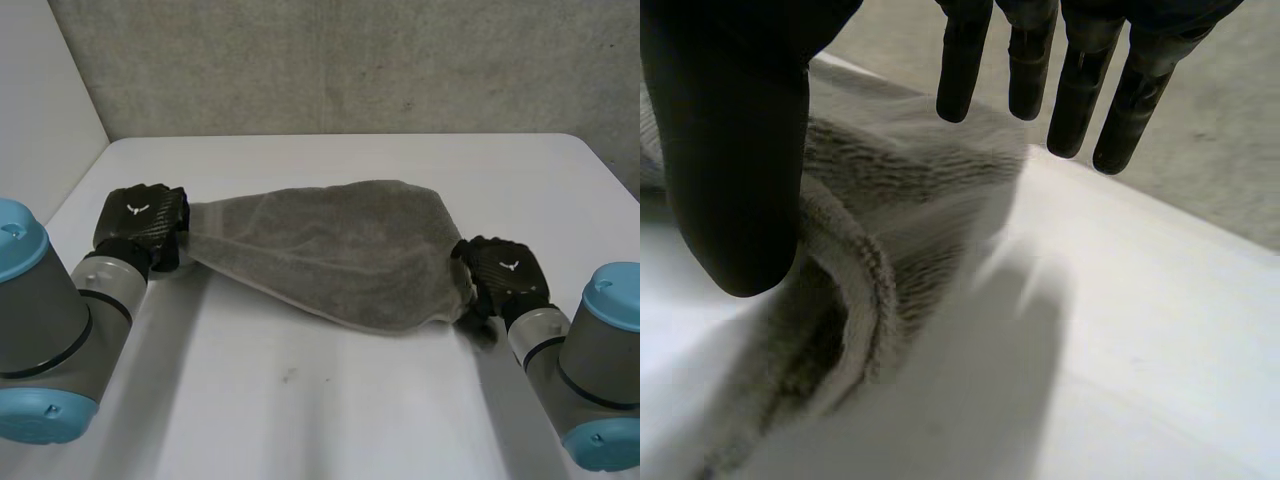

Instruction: Fold the towel.

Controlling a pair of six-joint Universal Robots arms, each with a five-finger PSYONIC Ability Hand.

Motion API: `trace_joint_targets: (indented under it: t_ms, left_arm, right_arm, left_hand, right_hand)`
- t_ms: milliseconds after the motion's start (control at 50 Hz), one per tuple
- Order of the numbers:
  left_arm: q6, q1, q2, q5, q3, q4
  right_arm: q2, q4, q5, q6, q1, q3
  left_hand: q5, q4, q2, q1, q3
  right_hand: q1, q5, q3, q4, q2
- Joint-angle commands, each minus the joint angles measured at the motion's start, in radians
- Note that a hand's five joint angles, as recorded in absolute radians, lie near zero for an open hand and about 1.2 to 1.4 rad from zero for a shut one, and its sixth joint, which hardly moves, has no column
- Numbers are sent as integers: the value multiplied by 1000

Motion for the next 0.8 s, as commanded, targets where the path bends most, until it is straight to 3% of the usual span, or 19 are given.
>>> trace_joint_targets:
  t_ms: [20,200,440,480,520,540,560,640,800]
  left_arm:
    - [-1,11,0,0,-3,0]
    - [-3,15,-2,0,-12,0]
    - [-3,19,-3,0,-15,0]
    - [-3,27,-2,0,-17,0]
    - [-3,36,-2,0,-17,-1]
    - [-3,36,-2,0,-17,-1]
    - [-3,38,0,0,-18,-1]
    - [-3,36,1,0,-17,-1]
    - [3,28,75,2,-6,-38]
  right_arm:
    - [3,-34,83,8,-13,-9]
    - [-8,143,62,38,-15,-27]
    - [44,180,-15,186,-50,-76]
    - [49,182,-15,187,-62,-81]
    - [44,179,-21,187,-87,-81]
    - [44,179,-21,187,-87,-81]
    - [35,179,-23,187,-96,-84]
    - [-2,167,-26,186,-104,-90]
    - [-241,170,-107,46,-105,-155]
  left_hand:
    - [189,179,178,210,182]
    - [189,179,178,210,182]
    - [189,179,178,210,182]
    - [189,179,178,210,182]
    - [189,179,178,210,182]
    - [189,179,178,210,182]
    - [189,179,178,210,182]
    - [189,179,178,210,182]
    - [189,179,178,210,182]
  right_hand:
    - [17,95,91,90,104]
    - [266,344,340,338,353]
    - [378,456,453,451,466]
    - [442,520,517,515,530]
    - [845,923,920,918,933]
    - [848,926,922,920,935]
    - [974,1052,1049,1047,1062]
    - [976,1054,1050,1049,1063]
    - [976,1054,1050,1049,1063]
